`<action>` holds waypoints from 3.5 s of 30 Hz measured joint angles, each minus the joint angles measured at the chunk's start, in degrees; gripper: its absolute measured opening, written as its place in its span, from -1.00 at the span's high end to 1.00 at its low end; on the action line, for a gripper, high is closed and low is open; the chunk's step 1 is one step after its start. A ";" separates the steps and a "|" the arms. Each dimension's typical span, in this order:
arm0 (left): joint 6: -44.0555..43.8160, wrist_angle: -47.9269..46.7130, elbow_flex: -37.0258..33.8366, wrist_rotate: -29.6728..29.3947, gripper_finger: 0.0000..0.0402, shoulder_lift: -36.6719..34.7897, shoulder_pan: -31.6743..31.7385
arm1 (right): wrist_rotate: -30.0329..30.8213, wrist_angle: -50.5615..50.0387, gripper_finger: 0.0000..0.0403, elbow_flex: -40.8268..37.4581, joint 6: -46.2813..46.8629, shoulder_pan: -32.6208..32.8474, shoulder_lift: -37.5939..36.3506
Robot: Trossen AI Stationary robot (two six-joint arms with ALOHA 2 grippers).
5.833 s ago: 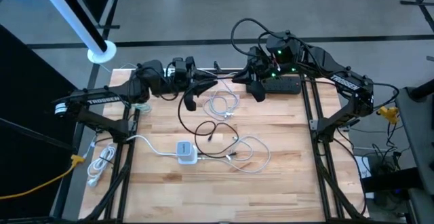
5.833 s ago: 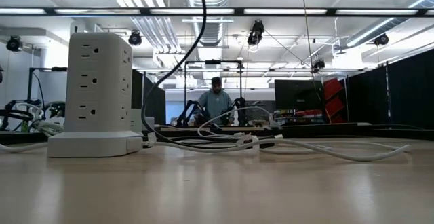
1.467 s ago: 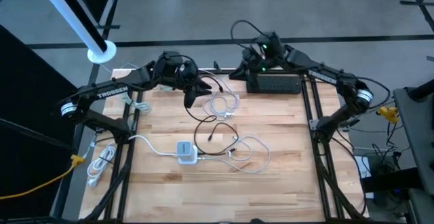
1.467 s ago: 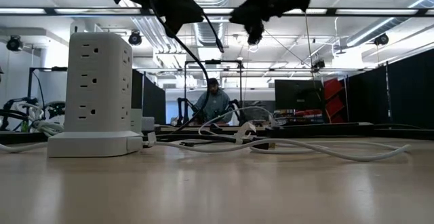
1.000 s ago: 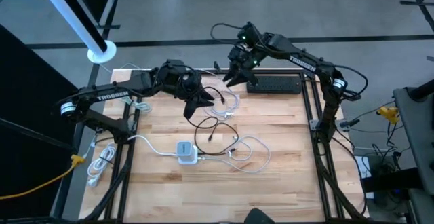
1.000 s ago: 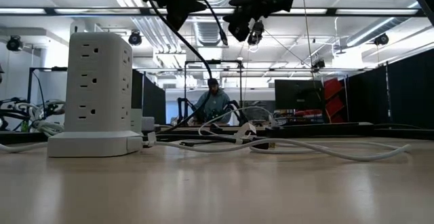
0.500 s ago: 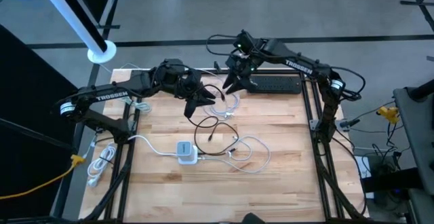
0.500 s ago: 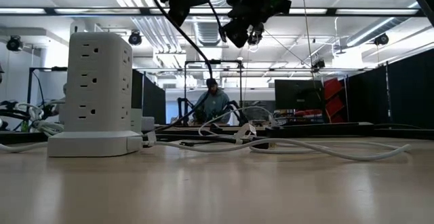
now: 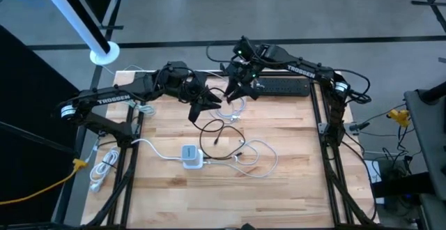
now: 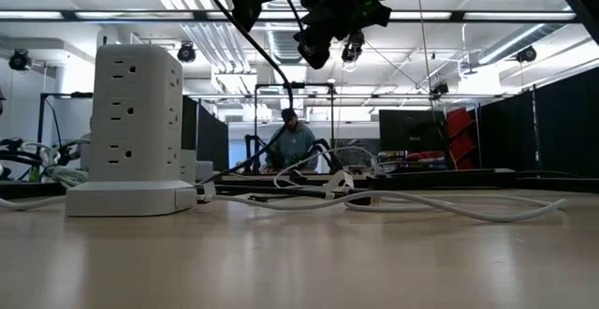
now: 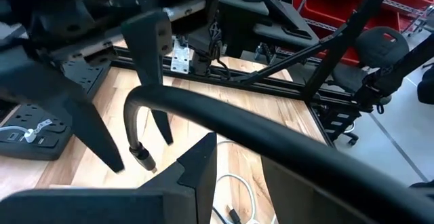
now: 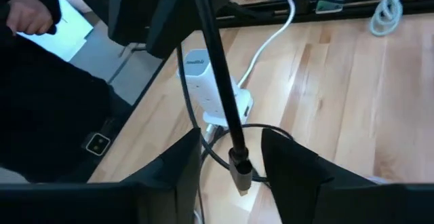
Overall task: Insert USB
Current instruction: Insert the black charger cable into the black outlet extension
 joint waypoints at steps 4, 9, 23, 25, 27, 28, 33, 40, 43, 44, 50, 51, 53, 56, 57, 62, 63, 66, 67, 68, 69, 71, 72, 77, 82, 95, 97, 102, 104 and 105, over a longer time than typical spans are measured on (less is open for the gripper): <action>0.00 -0.02 0.00 0.00 0.49 -0.08 -0.03 | -0.77 0.04 0.56 0.00 -0.59 0.26 -0.04; 0.27 -0.02 0.00 0.04 0.49 -0.18 -0.03 | -1.09 -0.01 0.94 0.00 -1.03 0.62 -0.04; 1.53 -6.67 0.04 -6.28 0.48 0.97 0.41 | 4.53 -4.97 0.98 8.68 0.82 2.63 -0.06; 1.16 -8.28 0.04 -12.71 0.47 1.16 0.62 | 4.64 -6.51 0.98 10.68 0.64 3.44 -0.09; -0.34 -9.22 0.04 -18.90 0.48 1.24 1.18 | 4.67 -8.68 0.98 12.61 0.61 4.21 -0.09; -0.88 -9.57 0.06 -20.90 0.48 1.24 1.73 | 4.65 -9.43 0.98 13.39 0.59 4.62 -0.11; -1.74 -9.79 0.05 -25.08 0.49 0.72 5.22 | 5.75 -11.07 0.98 16.32 0.57 6.65 -0.13; -3.04 -21.92 0.04 -31.29 0.49 -2.05 11.08 | 7.25 -11.93 0.98 16.78 0.14 5.19 -0.22; -3.17 -26.20 -0.35 -35.20 0.49 -5.16 12.28 | 7.06 -11.19 0.98 14.47 -1.45 3.19 -0.66; -3.49 -26.40 -0.68 -35.80 0.49 -6.42 12.38 | 7.04 -10.53 0.98 13.15 -1.50 2.26 -0.78; -7.21 -23.27 -4.91 -37.46 0.49 -14.99 12.43 | 11.80 -0.69 0.98 -0.62 0.26 -3.23 -4.02; -7.48 -23.01 -5.66 -38.05 0.49 -16.17 12.43 | 12.94 2.56 0.98 -3.95 1.41 -4.00 -5.52; -7.87 -21.80 -7.15 -38.87 0.49 -18.24 12.43 | 14.32 10.36 0.98 -11.10 4.03 -5.95 -8.91; -8.66 -18.50 -9.01 -38.90 0.49 -20.12 12.43 | 18.51 22.40 0.98 -22.43 8.14 -9.01 -13.80; -8.63 -17.62 -9.35 -38.89 0.49 -20.32 12.43 | 20.51 25.81 0.98 -26.02 8.63 -9.73 -15.30; -5.10 -11.06 -9.68 -37.55 0.49 -19.42 12.36 | 24.30 38.48 0.98 -41.25 9.88 -13.37 -18.91; -3.72 -9.93 -9.68 -36.73 0.49 -18.77 12.36 | 25.10 40.25 0.98 -44.00 10.55 -13.83 -18.93; -0.60 -6.61 -9.73 -34.65 0.49 -16.74 12.36 | 28.72 46.54 0.98 -50.54 11.59 -14.81 -18.86; -0.25 -5.07 -9.72 -33.92 0.49 -15.98 12.36 | 30.65 48.31 0.98 -52.32 11.28 -15.12 -18.86; -0.09 -3.95 -9.70 -33.26 0.50 -15.30 12.34 | 32.21 49.75 0.98 -54.01 9.93 -15.42 -18.81; -0.07 -3.64 -9.70 -32.48 0.50 -14.73 12.36 | 33.00 50.98 0.98 -55.60 8.11 -15.70 -18.73; -0.08 -2.64 -9.70 -31.16 0.52 -13.51 12.36 | 35.19 53.71 0.98 -57.65 5.44 -15.93 -18.60; -0.18 -2.23 -9.70 -30.80 0.53 -13.02 12.36 | 36.46 55.38 0.98 -58.03 5.17 -16.03 -18.62; -1.41 -1.79 -9.70 -30.31 0.60 -12.00 12.29 | 37.75 55.71 0.98 -59.19 4.19 -17.26 -18.29; -3.93 -1.78 -9.70 -29.40 0.66 -12.53 12.14 | 41.54 56.34 0.98 -60.56 0.78 -17.53 -17.81; -6.21 -1.84 -9.70 -29.38 0.68 -12.99 10.85 | 41.94 69.43 0.98 -67.37 4.50 -17.11 -17.83; -6.21 -1.81 -9.70 -29.41 0.68 -12.91 10.85 | 42.05 72.21 0.98 -68.40 5.52 -17.11 -17.83; -6.21 -1.87 -9.70 -29.62 0.68 -12.85 10.85 | 42.20 74.81 0.98 -68.68 5.63 -17.11 -17.79; -6.21 -1.86 -9.70 -29.66 0.68 -12.85 10.85 | 42.20 75.01 0.98 -68.68 5.10 -17.11 -17.77; -6.21 -1.87 -9.70 -29.67 0.68 -12.85 10.85 | 42.19 75.23 0.98 -68.68 4.81 -17.11 -17.77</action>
